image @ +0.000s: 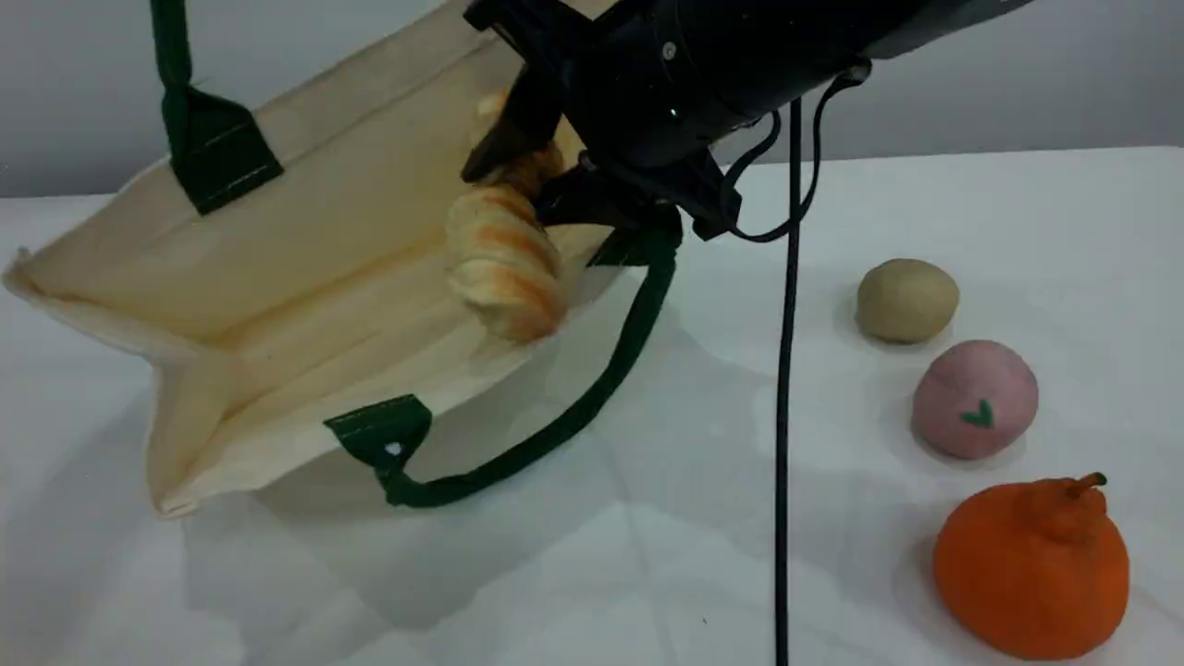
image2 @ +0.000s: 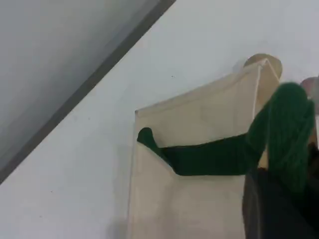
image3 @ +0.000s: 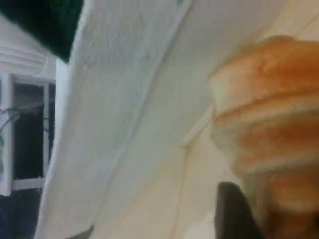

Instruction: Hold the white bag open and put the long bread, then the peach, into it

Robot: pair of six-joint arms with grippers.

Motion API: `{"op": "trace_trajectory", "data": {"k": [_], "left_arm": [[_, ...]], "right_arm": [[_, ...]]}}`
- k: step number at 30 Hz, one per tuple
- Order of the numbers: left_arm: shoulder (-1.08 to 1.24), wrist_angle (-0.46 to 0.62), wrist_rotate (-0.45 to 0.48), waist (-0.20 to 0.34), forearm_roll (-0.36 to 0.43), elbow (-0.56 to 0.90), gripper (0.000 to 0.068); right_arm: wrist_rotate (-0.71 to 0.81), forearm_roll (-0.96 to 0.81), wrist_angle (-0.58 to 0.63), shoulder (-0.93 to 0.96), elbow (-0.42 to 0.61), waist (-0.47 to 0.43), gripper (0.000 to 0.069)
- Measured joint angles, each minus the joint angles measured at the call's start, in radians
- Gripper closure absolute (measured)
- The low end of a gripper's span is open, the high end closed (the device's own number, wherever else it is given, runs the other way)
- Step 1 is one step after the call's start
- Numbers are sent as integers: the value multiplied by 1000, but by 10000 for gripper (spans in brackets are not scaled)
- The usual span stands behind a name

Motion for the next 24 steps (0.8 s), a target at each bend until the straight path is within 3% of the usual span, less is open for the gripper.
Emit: {"op": "trace_trajectory", "data": {"k": [3, 7, 15, 24], "left_arm": [[0, 0, 0, 0, 0, 0, 584], [0, 0, 0, 0, 0, 0, 584], [0, 0, -1, 1, 11, 0, 584], [0, 0, -1, 1, 13, 0, 584]], "right_arm": [[0, -2, 16, 0, -14, 0, 265], [-8, -3, 48, 0, -29, 0, 190], [-96, -28, 111, -10, -36, -1, 174], [-67, -312, 83, -100, -36, -1, 174]]}}
